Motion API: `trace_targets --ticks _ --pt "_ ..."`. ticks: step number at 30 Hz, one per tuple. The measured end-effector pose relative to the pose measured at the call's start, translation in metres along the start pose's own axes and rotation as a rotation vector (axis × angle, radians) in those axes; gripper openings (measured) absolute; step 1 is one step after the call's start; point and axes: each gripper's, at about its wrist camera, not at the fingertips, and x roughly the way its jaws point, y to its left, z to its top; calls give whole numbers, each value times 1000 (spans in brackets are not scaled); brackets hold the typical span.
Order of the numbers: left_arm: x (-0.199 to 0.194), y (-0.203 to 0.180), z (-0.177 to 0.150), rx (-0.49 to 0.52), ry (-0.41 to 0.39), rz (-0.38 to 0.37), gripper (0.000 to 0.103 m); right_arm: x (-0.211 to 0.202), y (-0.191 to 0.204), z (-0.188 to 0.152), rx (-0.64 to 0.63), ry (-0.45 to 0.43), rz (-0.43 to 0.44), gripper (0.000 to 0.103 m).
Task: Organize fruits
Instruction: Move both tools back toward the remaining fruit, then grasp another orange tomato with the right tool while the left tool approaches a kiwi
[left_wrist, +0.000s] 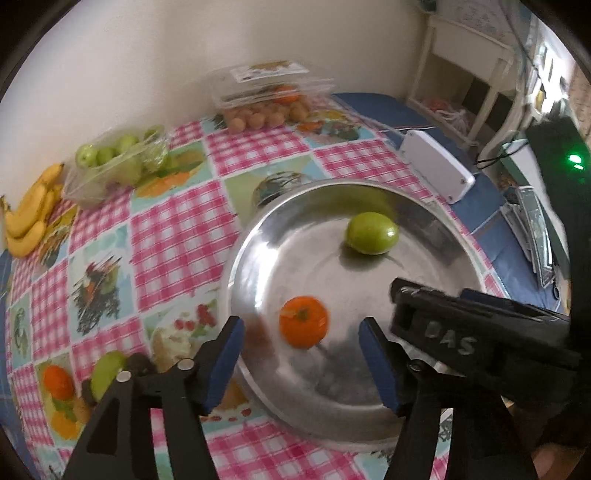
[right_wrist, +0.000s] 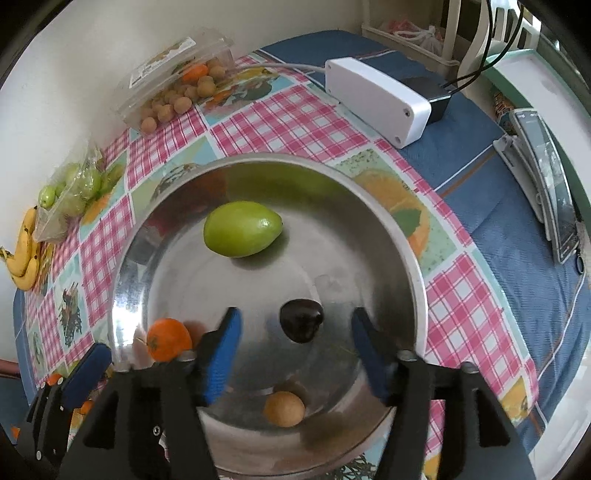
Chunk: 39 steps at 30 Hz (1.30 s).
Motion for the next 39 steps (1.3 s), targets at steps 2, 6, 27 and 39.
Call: trace_targets --ticks 2,6,27,39 --pt "-3 9 -1 -40 25 17 74 -4 2 0 -7 3 -8 79" --pt "-10 37 -3 -132 56 48 79 -6 8 -3 -31 26 -16 82" --pt "-53 212 -65 -499 41 297 103 -16 107 -42 -257 39 24 93" --pt "-73 272 -101 -666 20 299 103 -8 190 -81 -409 91 181 93"
